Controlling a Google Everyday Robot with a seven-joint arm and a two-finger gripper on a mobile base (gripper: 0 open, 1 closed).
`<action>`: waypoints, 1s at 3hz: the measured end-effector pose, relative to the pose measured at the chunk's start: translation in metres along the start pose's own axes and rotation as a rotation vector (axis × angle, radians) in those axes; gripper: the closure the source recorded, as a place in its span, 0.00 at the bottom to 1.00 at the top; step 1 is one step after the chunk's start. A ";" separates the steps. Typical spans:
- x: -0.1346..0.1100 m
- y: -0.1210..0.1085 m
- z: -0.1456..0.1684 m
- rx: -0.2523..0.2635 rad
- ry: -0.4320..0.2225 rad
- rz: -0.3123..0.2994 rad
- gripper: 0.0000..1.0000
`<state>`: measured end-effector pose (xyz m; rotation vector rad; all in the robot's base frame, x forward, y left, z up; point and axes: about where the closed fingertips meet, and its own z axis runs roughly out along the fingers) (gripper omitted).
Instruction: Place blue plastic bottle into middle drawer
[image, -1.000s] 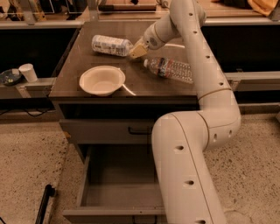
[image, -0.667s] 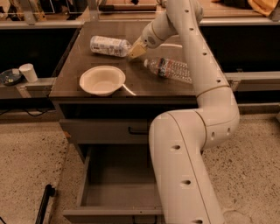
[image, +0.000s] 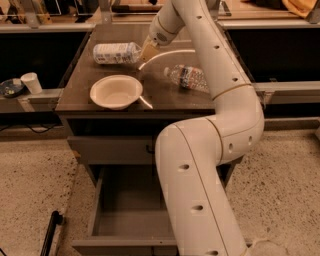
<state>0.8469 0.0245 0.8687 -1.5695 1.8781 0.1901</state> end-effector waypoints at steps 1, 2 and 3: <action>-0.011 0.002 -0.008 0.016 0.070 -0.063 1.00; -0.015 -0.005 -0.027 0.043 0.024 -0.089 1.00; -0.020 -0.009 -0.049 0.066 -0.090 -0.110 1.00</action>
Offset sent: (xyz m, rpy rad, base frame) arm -0.0781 -0.0193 0.0397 0.0576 -0.1568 0.0628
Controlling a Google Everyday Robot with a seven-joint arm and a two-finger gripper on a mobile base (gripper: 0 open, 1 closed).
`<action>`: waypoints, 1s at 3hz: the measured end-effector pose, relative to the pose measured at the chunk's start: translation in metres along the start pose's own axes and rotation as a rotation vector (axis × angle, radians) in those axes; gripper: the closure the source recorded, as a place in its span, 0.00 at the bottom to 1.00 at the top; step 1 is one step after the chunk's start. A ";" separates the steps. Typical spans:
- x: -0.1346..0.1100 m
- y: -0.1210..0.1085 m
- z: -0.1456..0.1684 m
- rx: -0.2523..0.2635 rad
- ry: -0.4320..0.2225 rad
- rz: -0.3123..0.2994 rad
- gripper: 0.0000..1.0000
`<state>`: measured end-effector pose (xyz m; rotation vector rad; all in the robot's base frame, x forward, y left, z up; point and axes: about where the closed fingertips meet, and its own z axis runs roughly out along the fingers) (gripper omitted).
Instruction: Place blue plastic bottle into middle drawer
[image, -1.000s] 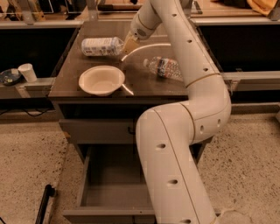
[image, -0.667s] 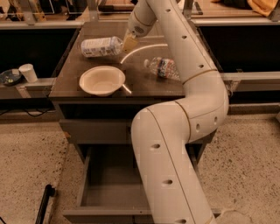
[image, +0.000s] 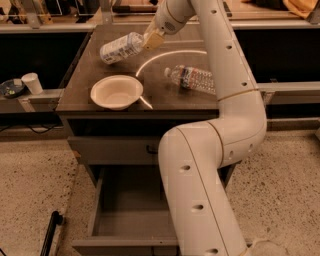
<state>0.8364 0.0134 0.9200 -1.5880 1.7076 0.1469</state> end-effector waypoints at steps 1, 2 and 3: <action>0.003 0.012 -0.012 0.003 -0.088 -0.002 1.00; 0.009 0.032 -0.017 0.003 -0.111 0.006 1.00; 0.005 0.048 -0.035 0.046 -0.143 0.005 1.00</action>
Offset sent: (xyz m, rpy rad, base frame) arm -0.1178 -0.0220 0.0248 0.1465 -0.1490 0.0459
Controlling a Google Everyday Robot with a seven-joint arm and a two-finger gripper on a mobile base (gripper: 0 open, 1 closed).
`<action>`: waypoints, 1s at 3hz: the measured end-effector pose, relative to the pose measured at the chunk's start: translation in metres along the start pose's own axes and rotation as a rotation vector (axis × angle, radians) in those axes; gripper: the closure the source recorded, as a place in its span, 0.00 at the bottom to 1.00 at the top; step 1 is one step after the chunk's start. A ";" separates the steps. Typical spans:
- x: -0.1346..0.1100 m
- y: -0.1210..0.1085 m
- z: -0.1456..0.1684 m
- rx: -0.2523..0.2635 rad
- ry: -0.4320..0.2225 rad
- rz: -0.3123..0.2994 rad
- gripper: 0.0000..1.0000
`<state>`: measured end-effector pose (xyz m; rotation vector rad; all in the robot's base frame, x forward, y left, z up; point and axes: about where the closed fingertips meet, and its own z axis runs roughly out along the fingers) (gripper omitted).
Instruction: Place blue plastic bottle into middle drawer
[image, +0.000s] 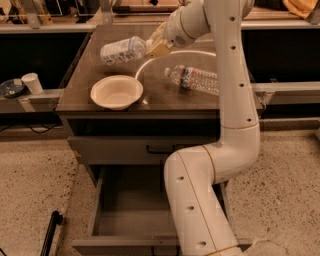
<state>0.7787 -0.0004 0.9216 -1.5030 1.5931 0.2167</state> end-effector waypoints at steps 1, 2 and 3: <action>-0.023 -0.002 -0.021 0.070 -0.053 -0.041 1.00; -0.025 -0.004 -0.017 0.076 -0.061 -0.039 1.00; -0.032 -0.007 -0.027 0.099 -0.075 -0.060 1.00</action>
Offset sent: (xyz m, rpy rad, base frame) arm -0.0119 0.0014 0.0272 0.0331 -0.0827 -0.0014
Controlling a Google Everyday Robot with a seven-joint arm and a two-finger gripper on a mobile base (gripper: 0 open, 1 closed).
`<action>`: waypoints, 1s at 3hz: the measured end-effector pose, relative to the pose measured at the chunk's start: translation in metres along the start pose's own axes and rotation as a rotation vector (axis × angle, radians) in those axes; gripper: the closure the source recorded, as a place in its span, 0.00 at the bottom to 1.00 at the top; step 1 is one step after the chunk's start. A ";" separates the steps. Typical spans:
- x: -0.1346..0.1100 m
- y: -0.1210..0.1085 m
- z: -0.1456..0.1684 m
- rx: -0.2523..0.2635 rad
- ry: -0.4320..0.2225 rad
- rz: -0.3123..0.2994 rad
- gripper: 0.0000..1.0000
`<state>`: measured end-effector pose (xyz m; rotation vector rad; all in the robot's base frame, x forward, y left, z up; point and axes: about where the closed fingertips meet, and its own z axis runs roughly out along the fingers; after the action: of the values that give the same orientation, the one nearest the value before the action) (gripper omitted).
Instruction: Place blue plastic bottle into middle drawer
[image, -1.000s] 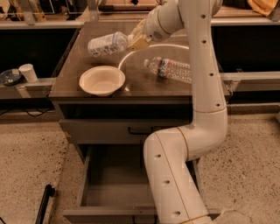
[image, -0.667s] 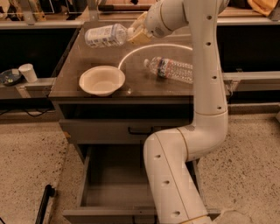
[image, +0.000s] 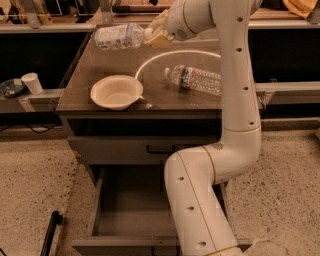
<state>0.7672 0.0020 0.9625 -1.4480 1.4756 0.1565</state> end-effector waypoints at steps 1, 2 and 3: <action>-0.021 -0.007 -0.031 0.052 -0.007 -0.067 1.00; -0.044 -0.006 -0.066 0.070 0.013 -0.135 1.00; -0.057 -0.004 -0.097 0.078 0.035 -0.179 1.00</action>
Offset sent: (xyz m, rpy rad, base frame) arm -0.0851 -0.0379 0.1048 -0.1706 -0.1746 0.0296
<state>0.7035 -0.0282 1.0508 -1.5178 1.3572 -0.0365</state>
